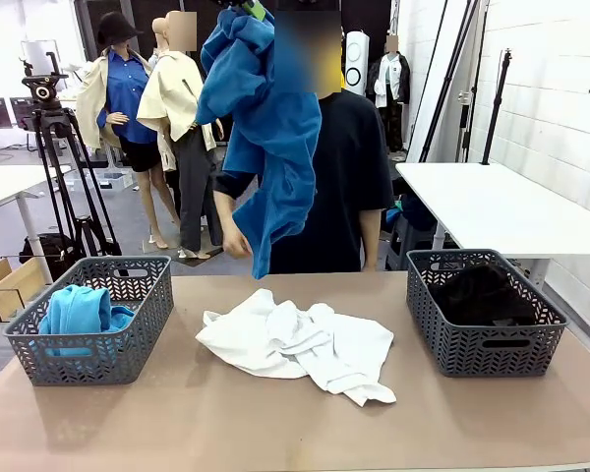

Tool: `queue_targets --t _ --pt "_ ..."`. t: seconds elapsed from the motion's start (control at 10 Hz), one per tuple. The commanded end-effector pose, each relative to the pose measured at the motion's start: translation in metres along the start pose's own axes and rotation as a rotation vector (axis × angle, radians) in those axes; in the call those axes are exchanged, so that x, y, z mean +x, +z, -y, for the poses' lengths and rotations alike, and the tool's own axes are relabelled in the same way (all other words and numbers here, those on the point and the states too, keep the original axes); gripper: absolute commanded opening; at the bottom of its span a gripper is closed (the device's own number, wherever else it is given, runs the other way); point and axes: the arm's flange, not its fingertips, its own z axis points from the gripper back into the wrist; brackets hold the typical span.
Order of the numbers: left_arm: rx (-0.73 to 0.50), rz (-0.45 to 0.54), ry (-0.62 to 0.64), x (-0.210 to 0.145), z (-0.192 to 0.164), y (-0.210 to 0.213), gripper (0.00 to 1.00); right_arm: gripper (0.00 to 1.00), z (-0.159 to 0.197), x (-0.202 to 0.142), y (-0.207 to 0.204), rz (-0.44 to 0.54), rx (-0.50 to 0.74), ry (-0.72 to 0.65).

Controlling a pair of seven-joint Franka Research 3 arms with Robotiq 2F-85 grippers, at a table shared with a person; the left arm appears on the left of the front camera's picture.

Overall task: Sort the tops and bottoms.
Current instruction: Sort the clothes according to human instructions.

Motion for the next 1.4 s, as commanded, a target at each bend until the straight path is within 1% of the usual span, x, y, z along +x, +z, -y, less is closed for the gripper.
queue_targets --t 0.0,1.3 --pt "0.010 0.011 -0.005 0.0013 0.0003 0.0052 0.00 1.00 -0.0013 -0.0018 -0.0010 -0.005 -0.002 0.013" --pt "0.010 0.011 -0.005 0.0013 0.0003 0.0052 0.00 1.00 -0.0013 -0.0018 -0.0010 -0.005 -0.002 0.013"
